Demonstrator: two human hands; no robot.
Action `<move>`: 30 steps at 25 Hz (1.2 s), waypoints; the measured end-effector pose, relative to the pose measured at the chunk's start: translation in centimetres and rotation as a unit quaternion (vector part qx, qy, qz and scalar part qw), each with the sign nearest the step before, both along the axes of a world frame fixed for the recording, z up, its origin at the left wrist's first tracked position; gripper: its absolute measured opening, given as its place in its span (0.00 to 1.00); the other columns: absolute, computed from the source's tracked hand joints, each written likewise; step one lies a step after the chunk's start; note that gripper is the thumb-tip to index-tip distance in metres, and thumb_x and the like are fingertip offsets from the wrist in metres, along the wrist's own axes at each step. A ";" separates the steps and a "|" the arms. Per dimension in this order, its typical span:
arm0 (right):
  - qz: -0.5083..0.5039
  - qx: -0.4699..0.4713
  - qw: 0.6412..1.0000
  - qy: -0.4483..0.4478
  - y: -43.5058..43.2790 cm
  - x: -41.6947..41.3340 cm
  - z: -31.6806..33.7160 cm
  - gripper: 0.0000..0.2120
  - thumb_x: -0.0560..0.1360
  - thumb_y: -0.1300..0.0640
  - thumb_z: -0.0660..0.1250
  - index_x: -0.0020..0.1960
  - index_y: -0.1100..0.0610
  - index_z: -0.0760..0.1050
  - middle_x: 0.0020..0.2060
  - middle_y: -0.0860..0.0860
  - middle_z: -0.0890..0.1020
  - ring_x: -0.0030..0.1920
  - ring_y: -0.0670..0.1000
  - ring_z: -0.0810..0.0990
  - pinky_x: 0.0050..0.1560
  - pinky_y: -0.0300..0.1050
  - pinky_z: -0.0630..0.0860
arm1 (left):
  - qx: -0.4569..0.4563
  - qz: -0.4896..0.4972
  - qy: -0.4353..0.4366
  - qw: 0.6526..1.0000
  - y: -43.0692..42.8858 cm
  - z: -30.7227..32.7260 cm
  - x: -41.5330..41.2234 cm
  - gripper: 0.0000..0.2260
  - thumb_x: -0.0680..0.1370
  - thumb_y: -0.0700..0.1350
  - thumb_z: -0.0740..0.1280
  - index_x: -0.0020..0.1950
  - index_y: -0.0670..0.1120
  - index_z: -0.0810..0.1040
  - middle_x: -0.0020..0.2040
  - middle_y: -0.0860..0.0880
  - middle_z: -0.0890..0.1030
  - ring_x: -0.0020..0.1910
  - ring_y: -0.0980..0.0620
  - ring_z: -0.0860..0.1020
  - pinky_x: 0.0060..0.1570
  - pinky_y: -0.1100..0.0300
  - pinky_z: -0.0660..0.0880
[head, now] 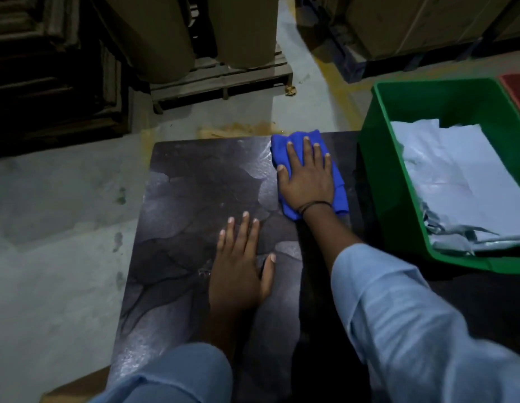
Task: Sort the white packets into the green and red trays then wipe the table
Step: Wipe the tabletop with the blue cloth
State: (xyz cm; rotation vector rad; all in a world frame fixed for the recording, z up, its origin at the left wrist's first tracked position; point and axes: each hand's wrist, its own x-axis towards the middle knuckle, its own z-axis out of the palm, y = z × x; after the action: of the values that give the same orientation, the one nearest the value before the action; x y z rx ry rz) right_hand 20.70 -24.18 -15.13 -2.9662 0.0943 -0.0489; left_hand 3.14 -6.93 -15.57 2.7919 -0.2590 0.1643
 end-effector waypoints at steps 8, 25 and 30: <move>0.032 0.007 0.999 0.013 0.8 1.8 0.3 0.31 0.81 0.39 0.47 0.81 0.47 0.51 0.81 0.56 0.52 0.80 0.60 0.51 0.78 0.61 0.47 | 0.012 0.009 -0.006 1.000 -0.1 -0.2 0.0 0.32 0.80 0.57 0.63 0.81 0.45 0.61 0.83 0.46 0.57 0.82 0.43 0.51 0.78 0.42 0.55; 0.036 0.000 0.999 0.034 3.8 -42.4 2.2 0.31 0.80 0.42 0.54 0.81 0.49 0.53 0.81 0.55 0.50 0.80 0.58 0.48 0.77 0.62 0.54 | 0.052 -0.031 0.048 0.997 3.2 1.5 -3.3 0.31 0.82 0.60 0.53 0.80 0.44 0.62 0.81 0.41 0.59 0.81 0.37 0.54 0.80 0.43 0.49; 0.048 0.001 0.998 0.031 6.8 -36.4 1.7 0.31 0.80 0.41 0.52 0.81 0.48 0.51 0.81 0.55 0.48 0.80 0.57 0.46 0.77 0.61 0.50 | 0.051 0.027 0.042 0.997 9.4 1.0 -2.7 0.35 0.81 0.63 0.49 0.81 0.42 0.60 0.82 0.40 0.57 0.81 0.36 0.53 0.79 0.42 0.49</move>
State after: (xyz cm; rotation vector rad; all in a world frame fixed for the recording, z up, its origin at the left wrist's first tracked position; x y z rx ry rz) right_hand -15.74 -17.43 -13.40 -2.9654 -0.0401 0.0570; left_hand 0.43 2.43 -14.53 2.9007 -0.1774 0.0486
